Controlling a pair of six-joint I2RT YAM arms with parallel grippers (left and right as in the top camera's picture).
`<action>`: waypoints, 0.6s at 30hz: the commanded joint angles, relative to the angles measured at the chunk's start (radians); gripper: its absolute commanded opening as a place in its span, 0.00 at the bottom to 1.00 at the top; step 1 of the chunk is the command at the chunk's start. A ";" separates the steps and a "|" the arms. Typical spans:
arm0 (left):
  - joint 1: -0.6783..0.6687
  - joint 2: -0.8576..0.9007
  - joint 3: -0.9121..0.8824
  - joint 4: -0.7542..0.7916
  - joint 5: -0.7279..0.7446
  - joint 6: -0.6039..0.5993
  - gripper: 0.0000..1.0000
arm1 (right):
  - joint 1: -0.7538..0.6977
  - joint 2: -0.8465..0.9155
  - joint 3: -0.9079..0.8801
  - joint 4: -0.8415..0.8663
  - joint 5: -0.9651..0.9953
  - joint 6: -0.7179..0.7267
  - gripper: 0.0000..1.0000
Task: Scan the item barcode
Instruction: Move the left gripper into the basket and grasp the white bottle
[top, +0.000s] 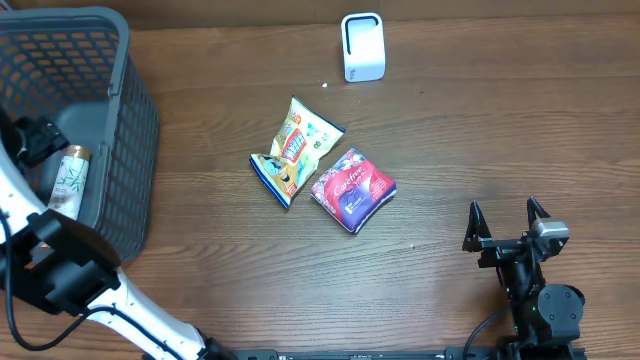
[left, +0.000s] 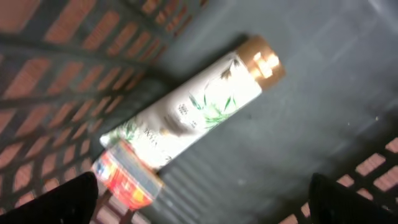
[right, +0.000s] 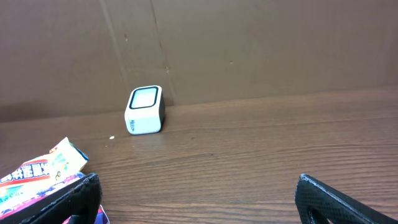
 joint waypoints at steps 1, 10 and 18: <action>-0.010 0.011 -0.113 0.087 0.166 0.127 1.00 | 0.007 -0.007 -0.011 0.006 -0.004 0.006 1.00; -0.061 0.012 -0.381 0.449 0.026 0.192 0.99 | 0.007 -0.007 -0.011 0.006 -0.004 0.006 1.00; -0.048 0.017 -0.426 0.507 -0.014 0.279 1.00 | 0.007 -0.007 -0.011 0.006 -0.004 0.006 1.00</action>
